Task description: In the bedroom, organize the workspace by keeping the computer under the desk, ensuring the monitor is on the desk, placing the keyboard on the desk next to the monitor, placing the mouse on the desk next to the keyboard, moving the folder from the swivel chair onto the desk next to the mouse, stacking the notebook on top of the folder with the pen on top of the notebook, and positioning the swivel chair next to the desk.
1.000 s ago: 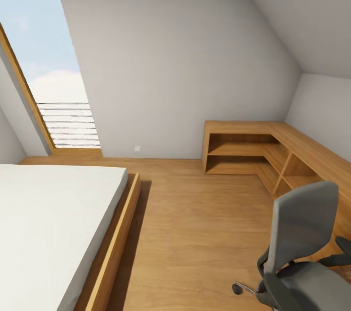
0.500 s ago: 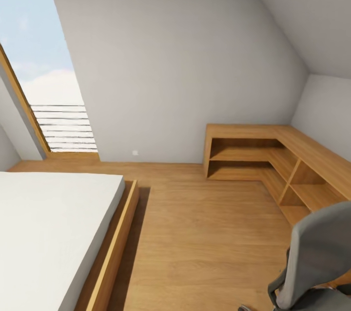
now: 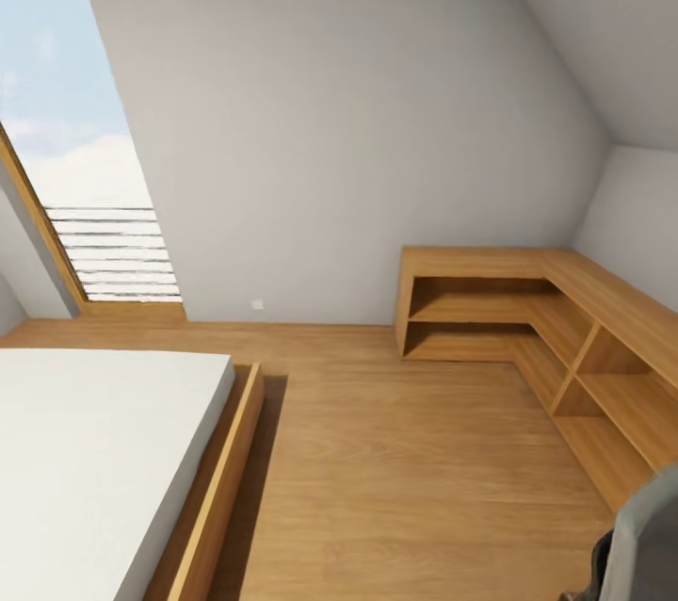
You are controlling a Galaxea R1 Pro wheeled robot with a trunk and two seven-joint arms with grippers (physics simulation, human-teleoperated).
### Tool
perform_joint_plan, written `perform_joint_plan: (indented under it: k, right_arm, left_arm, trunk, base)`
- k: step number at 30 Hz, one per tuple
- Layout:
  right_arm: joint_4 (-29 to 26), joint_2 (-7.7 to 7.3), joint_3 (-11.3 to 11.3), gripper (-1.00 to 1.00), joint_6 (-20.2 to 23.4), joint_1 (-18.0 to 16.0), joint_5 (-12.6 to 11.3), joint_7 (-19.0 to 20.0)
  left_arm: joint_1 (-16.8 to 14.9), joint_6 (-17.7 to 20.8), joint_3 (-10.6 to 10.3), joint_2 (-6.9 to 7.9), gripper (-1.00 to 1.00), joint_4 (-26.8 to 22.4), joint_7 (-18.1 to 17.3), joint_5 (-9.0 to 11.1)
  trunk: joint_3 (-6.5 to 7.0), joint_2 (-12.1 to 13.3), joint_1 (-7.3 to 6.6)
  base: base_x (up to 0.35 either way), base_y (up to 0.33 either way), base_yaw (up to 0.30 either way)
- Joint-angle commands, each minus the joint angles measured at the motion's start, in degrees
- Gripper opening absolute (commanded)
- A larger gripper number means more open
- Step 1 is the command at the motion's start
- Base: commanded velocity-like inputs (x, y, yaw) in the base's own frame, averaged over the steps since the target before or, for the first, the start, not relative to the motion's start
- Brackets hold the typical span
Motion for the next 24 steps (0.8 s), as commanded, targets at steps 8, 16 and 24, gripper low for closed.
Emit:
perform_joint_plan:
  k: [8, 16, 24]
  right_arm:
    - [0.05, 0.00, 0.54, 1.00, -0.10, -0.03, -0.32, -0.18]
    - [0.05, -0.06, 0.50, 1.00, -0.10, -0.03, -0.32, -0.18]
    - [0.07, -0.06, 0.43, 1.00, -0.10, -0.02, -0.36, -0.18]
  left_arm:
    - [-0.04, 0.19, -0.51, 0.07, 1.00, 0.34, 0.50, 0.09]
    - [-0.04, 0.23, -0.58, 0.10, 1.00, 0.96, 0.50, 0.09]
    - [-0.04, 0.23, -0.58, 0.12, 1.00, 1.08, 0.50, 0.09]
  trunk:
    - [-0.12, -0.11, 0.07]
    - [-0.12, -0.11, 0.07]
    - [-0.12, -0.11, 0.07]
  base:
    - [0.325, 0.000, 0.000]
    - [0.325, 0.000, 0.000]
    - [0.325, 0.000, 0.000]
